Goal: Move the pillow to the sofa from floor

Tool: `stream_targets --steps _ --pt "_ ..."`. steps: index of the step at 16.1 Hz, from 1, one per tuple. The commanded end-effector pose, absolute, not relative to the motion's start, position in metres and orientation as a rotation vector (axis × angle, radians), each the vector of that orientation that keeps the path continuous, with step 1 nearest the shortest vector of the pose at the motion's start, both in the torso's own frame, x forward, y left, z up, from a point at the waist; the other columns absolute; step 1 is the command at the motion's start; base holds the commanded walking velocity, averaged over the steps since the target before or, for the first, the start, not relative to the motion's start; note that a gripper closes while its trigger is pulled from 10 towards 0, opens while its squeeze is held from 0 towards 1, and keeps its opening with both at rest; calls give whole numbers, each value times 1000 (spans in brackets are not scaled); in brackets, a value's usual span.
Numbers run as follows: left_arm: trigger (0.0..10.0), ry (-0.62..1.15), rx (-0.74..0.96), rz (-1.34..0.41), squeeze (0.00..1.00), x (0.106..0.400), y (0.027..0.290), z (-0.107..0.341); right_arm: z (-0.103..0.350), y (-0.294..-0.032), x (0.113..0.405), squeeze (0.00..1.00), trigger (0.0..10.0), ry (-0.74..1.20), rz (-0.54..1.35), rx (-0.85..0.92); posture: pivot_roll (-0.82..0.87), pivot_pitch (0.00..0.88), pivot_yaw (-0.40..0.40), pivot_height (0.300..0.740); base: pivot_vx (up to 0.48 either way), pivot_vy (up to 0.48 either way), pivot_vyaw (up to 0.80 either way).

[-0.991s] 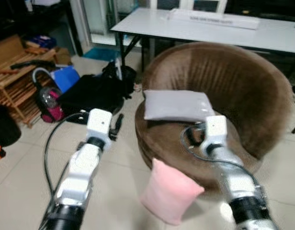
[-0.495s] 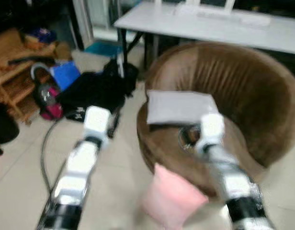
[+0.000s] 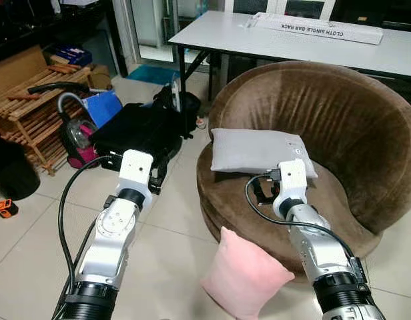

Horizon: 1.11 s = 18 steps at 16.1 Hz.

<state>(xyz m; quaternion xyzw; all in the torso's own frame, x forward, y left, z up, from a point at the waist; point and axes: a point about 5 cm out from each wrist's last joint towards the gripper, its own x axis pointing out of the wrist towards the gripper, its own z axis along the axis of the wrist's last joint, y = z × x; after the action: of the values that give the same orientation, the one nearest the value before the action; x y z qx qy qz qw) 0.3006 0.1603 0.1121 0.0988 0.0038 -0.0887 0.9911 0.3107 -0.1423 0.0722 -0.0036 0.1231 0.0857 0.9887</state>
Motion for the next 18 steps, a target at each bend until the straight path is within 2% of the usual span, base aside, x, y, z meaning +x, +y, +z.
stream_targets --steps 1,12,18 --pt "10000 15 211 -175 0 301 160 112 75 -145 313 0 10000 240 161 -1 23 0 12 727 0 0 0" --pt "10000 12 218 -192 0 299 159 111 74 -146 311 0 10000 229 144 25 18 0 15 636 0 0 0" --pt "10000 11 214 -184 0 297 159 110 75 -146 311 0 10000 227 153 15 23 0 9 636 0 0 0"
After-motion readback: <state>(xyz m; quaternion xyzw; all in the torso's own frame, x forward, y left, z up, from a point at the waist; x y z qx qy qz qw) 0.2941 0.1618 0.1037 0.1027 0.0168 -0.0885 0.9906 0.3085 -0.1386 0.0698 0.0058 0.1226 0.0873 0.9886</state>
